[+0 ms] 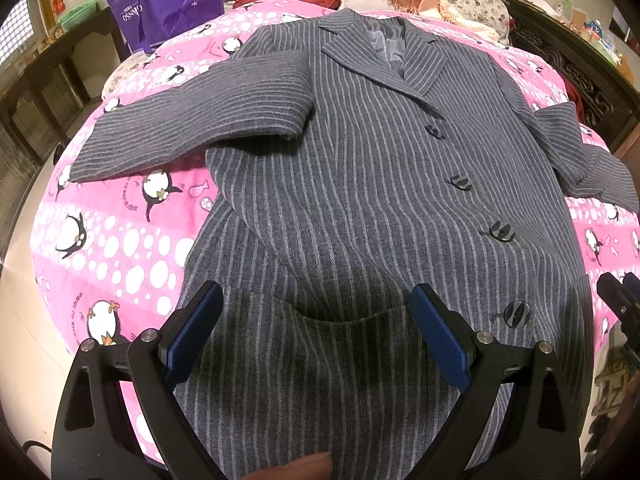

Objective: Fold large clothes

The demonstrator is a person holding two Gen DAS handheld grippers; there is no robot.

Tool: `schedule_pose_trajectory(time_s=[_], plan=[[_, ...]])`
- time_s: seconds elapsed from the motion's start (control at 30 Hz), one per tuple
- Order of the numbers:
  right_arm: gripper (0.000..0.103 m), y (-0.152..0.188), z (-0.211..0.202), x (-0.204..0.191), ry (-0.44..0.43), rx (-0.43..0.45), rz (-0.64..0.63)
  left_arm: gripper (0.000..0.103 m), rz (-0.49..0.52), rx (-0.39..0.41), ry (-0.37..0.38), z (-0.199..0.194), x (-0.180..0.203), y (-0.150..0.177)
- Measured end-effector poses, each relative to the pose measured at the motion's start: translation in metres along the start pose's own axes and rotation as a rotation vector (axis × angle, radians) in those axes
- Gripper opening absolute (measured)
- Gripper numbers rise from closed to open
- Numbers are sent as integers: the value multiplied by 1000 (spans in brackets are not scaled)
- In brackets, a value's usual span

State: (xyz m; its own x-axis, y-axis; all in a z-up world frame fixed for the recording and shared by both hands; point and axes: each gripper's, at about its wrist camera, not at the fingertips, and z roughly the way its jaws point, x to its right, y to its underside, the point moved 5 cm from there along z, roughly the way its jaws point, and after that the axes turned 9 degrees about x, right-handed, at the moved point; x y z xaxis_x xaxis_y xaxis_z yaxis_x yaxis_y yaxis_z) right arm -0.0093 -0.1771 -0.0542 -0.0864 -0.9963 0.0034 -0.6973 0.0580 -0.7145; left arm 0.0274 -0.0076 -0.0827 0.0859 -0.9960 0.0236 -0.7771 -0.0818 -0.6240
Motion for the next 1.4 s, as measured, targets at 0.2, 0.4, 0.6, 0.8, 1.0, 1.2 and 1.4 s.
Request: schedule_pose_trajectory(time_s=[0.2, 0.4, 0.6, 0.8, 1.0, 1.2, 1.4], plan=[[86, 1, 2, 1, 0, -2, 0, 95, 0, 1, 0, 0, 0, 1], [86, 2, 2, 0, -1, -3, 0, 95, -1, 1, -1, 1, 1, 3], [86, 2, 2, 0, -1, -2, 0, 95, -1, 1, -1, 1, 1, 3], [86, -4, 0, 1, -1, 5, -11, 95, 4, 11, 3, 0, 0, -2], [86, -53, -4, 0, -43, 49, -10, 95, 11, 104, -20, -4, -7, -53], [90, -94, 53, -25, -103, 8, -43, 95, 34, 174, -26, 37, 5, -95], [90, -81, 133, -43, -124, 8, -81, 95, 75, 101, -20, 99, 18, -71]])
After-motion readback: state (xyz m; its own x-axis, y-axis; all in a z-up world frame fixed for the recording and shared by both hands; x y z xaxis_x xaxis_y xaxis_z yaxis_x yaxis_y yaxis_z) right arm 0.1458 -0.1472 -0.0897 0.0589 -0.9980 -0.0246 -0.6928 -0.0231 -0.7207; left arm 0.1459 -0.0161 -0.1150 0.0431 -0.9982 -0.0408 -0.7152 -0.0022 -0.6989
